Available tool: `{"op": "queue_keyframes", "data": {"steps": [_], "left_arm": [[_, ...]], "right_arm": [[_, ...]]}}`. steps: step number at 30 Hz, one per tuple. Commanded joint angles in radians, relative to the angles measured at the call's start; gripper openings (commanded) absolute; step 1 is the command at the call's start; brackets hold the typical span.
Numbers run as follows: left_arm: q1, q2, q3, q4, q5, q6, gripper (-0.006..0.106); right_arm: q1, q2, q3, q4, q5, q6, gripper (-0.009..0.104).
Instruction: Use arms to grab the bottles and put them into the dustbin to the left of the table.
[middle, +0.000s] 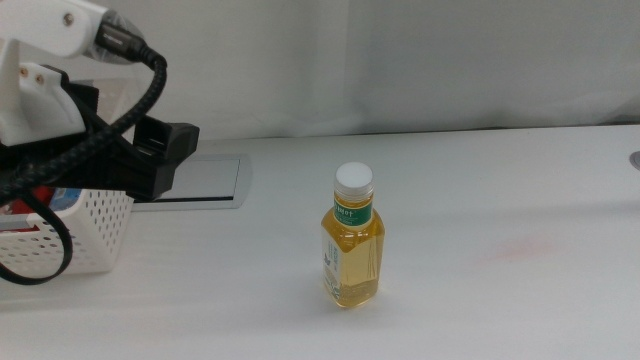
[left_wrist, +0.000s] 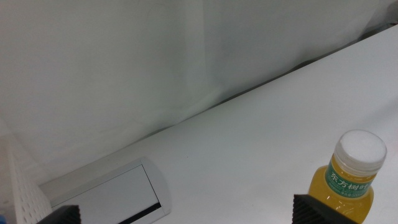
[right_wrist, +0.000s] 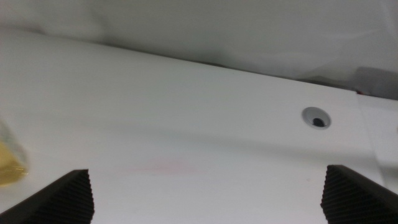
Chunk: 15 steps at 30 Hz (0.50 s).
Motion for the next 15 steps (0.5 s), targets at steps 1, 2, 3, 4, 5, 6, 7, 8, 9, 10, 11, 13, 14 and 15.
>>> {"op": "queue_keyframes", "data": {"steps": [1,2,3,4,5,6,7,8,9,10,11,13,14,15], "left_arm": [[-0.005,-0.007,0.004,-0.012,-0.012,-0.001,0.087],[-0.005,-0.007,0.004,-0.012,-0.012,0.002,0.087],[-0.005,-0.007,0.004,-0.012,-0.012,0.002,0.087],[-0.005,-0.007,0.004,-0.012,-0.012,0.002,0.087],[-0.005,-0.007,0.004,-0.012,-0.012,0.002,0.087],[-0.005,-0.007,0.004,-0.012,-0.012,0.002,0.087],[-0.005,-0.007,0.004,-0.012,-0.012,0.002,0.087],[-0.005,-0.007,0.004,-0.012,-0.012,0.002,0.087],[-0.005,-0.007,0.004,-0.012,-0.012,0.002,0.087],[-0.005,-0.007,0.004,-0.012,-0.012,0.002,0.087],[-0.005,-0.007,0.004,-0.012,-0.012,0.002,0.087],[-0.005,-0.007,0.004,-0.014,-0.012,0.002,0.087],[-0.005,-0.007,0.004,-0.014,-0.012,0.002,0.087],[-0.005,-0.007,0.004,-0.014,-0.012,0.008,0.087]], "right_arm": [[-0.006,-0.092,0.037,0.041,0.044,0.017,0.103],[-0.006,-0.134,0.068,0.044,0.046,0.037,0.103],[-0.006,-0.168,0.098,0.038,0.044,0.066,0.103],[-0.006,-0.209,0.14,0.01,0.035,0.109,0.103],[-0.006,-0.248,0.188,-0.029,0.019,0.163,0.102],[-0.006,-0.277,0.239,-0.063,-0.007,0.207,0.1],[-0.006,-0.309,0.293,-0.114,-0.041,0.264,0.097],[-0.006,-0.336,0.345,-0.162,-0.082,0.326,0.092],[-0.006,-0.353,0.385,-0.2,-0.119,0.37,0.084],[-0.006,-0.368,0.434,-0.249,-0.177,0.43,0.074],[-0.006,-0.377,0.48,-0.321,-0.247,0.458,0.06],[-0.006,-0.383,0.533,-0.446,-0.337,0.452,0.029],[-0.006,-0.383,0.54,-0.482,-0.339,0.462,0.011],[-0.006,-0.383,0.545,-0.477,-0.328,0.488,-0.002]]}}
